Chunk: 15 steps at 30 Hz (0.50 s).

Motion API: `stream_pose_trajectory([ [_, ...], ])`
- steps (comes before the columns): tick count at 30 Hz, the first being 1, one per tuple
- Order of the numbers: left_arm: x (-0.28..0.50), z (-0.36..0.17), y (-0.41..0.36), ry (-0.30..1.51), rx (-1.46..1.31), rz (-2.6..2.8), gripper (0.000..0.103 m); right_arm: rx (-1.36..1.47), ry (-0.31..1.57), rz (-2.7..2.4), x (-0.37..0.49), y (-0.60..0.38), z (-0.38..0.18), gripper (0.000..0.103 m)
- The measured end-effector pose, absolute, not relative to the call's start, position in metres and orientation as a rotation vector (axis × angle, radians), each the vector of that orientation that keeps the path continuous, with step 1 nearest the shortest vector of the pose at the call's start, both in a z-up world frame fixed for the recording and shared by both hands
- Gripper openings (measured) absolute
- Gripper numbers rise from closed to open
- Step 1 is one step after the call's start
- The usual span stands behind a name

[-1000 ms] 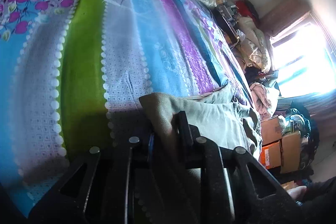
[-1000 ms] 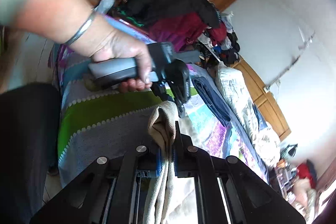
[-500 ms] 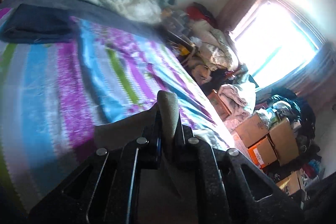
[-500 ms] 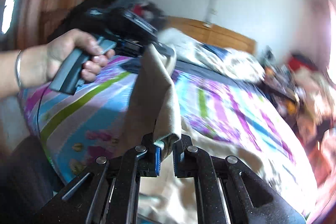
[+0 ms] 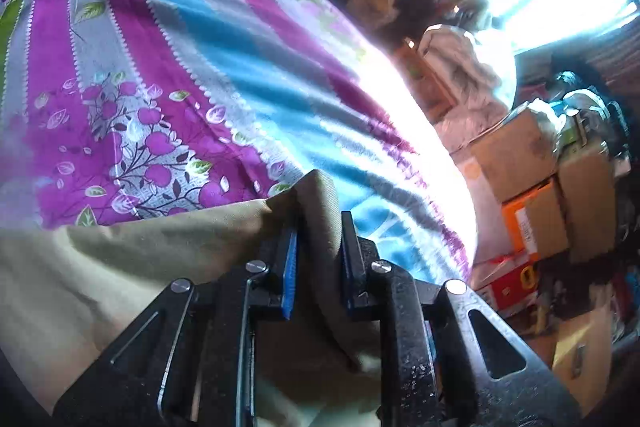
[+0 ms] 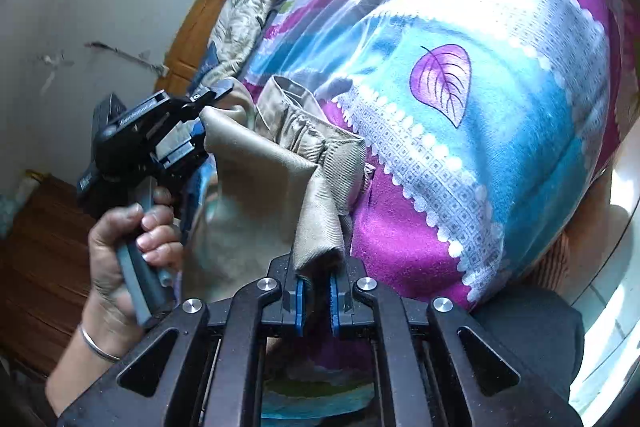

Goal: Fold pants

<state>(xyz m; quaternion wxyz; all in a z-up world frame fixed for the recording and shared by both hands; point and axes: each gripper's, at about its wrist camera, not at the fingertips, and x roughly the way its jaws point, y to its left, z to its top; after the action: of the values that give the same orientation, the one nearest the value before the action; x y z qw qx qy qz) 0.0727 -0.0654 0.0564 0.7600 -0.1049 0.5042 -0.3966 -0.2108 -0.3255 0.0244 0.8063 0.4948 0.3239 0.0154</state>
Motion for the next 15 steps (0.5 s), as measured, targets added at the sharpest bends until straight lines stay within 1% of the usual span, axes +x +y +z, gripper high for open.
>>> stream_pose_trajectory([
  [1, 0.069, 0.066, -0.058, 1.052, -0.238, -0.9, 0.027, 1.061, 0.668, 0.031, -0.217, -0.324, 0.025, 0.009],
  [4, 0.07, 0.084, -0.047, 1.012, -0.204, -0.932, 0.027, 1.091, 0.53, 0.069, -0.244, -0.331, 0.035, 0.008],
  [5, 0.073, 0.087, -0.044, 1.014, -0.209, -0.928, 0.027, 1.08, 0.53, 0.052, -0.248, -0.334, 0.038, 0.008],
  [6, 0.074, 0.089, -0.041, 1.013, -0.215, -0.92, 0.028, 1.063, 0.577, 0.025, -0.245, -0.333, 0.035, 0.009],
  [7, 0.077, 0.09, -0.038, 1.007, -0.219, -0.909, 0.028, 1.055, 0.646, 0.001, -0.239, -0.332, 0.026, 0.013],
  [8, 0.077, 0.089, -0.036, 1.004, -0.223, -0.896, 0.028, 1.077, 0.693, -0.005, -0.234, -0.334, 0.014, 0.015],
  [10, 0.075, 0.083, -0.026, 1.016, -0.226, -0.873, 0.028, 1.124, 0.67, 0.026, -0.237, -0.345, 0.009, 0.021],
  [11, 0.073, 0.078, -0.028, 1.018, -0.219, -0.864, 0.028, 1.105, 0.681, 0.026, -0.234, -0.349, 0.01, 0.025],
  [13, 0.066, 0.07, -0.019, 0.998, -0.175, -0.843, 0.028, 1.008, 0.694, -0.09, -0.243, -0.361, 0.021, 0.045],
  [14, 0.063, 0.071, -0.027, 0.981, -0.142, -0.819, 0.028, 0.957, 0.67, -0.201, -0.254, -0.37, 0.031, 0.047],
  [15, 0.062, 0.07, -0.019, 0.966, -0.127, -0.8, 0.028, 0.896, 0.628, -0.324, -0.268, -0.378, 0.044, 0.049],
])
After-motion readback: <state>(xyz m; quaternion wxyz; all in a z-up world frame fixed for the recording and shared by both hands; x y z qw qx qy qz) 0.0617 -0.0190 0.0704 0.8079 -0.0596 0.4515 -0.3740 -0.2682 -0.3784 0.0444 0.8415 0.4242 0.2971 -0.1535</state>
